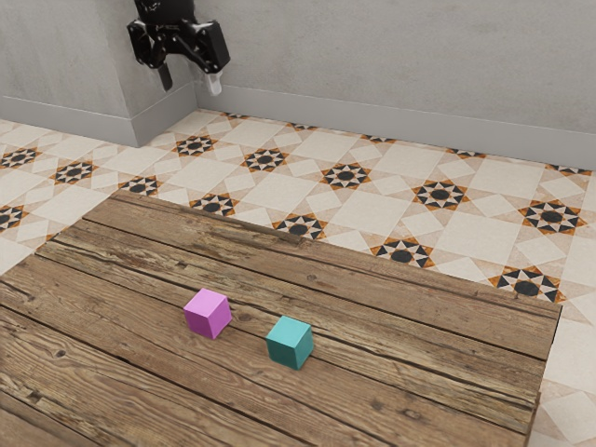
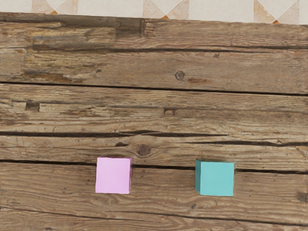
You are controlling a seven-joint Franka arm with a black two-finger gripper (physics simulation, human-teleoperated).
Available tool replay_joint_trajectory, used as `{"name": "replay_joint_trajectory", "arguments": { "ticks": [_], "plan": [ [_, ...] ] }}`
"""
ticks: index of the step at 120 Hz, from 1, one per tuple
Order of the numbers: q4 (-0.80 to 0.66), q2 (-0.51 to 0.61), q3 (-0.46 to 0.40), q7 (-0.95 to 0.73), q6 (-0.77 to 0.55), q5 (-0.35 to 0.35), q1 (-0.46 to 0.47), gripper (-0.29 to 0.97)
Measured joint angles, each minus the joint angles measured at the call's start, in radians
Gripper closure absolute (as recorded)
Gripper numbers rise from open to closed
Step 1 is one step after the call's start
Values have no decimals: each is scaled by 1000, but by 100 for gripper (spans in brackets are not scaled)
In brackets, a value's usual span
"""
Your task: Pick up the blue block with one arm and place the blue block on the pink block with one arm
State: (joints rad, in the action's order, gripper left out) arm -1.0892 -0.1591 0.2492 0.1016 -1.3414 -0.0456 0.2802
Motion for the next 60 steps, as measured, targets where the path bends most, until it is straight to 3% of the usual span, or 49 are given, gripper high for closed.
{"name": "replay_joint_trajectory", "arguments": {
  "ticks": [23,49,60],
  "plan": [
    [-12,-94,-14,18,-71,-3,43,2],
    [-385,-52,-6,32,-325,-26,113,2],
    [-480,-51,-5,37,-439,-33,131,2]
  ]
}}
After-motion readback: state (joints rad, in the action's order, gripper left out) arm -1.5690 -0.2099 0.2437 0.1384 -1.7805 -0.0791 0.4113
